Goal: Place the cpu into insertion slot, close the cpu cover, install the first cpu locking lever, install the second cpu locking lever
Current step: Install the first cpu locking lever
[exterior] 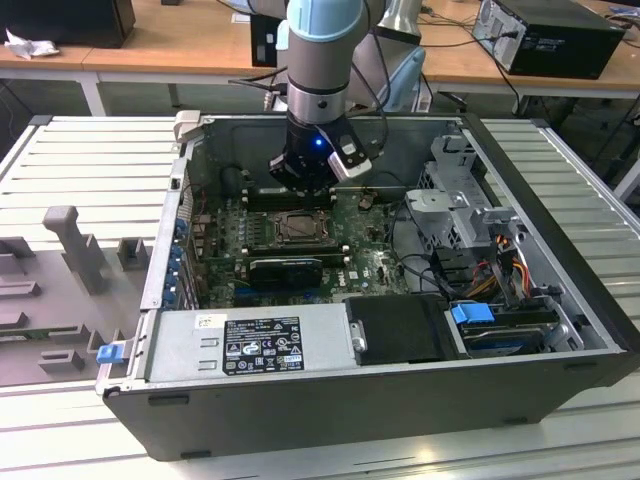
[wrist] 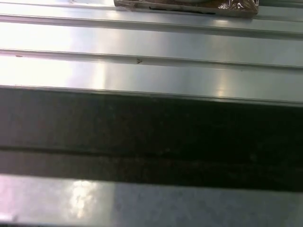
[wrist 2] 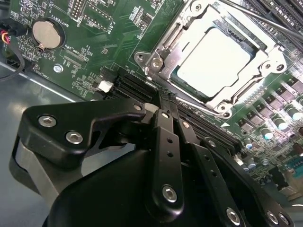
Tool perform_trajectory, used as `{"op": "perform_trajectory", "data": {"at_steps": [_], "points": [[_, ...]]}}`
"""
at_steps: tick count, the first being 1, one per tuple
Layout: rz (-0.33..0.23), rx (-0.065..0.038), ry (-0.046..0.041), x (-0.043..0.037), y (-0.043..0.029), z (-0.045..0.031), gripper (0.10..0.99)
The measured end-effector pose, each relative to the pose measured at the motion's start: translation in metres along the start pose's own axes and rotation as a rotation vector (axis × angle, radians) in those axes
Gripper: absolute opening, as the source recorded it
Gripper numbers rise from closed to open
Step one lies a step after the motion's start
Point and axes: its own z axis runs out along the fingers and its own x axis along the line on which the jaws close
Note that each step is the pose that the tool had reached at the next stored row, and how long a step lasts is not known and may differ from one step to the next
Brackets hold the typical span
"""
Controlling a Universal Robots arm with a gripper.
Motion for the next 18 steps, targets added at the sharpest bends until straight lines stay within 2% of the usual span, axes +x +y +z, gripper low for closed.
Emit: {"op": "perform_trajectory", "data": {"at_steps": [18], "points": [[0.000,0.003,0.0000,0.0001,-0.0025,0.0038,0.106]]}}
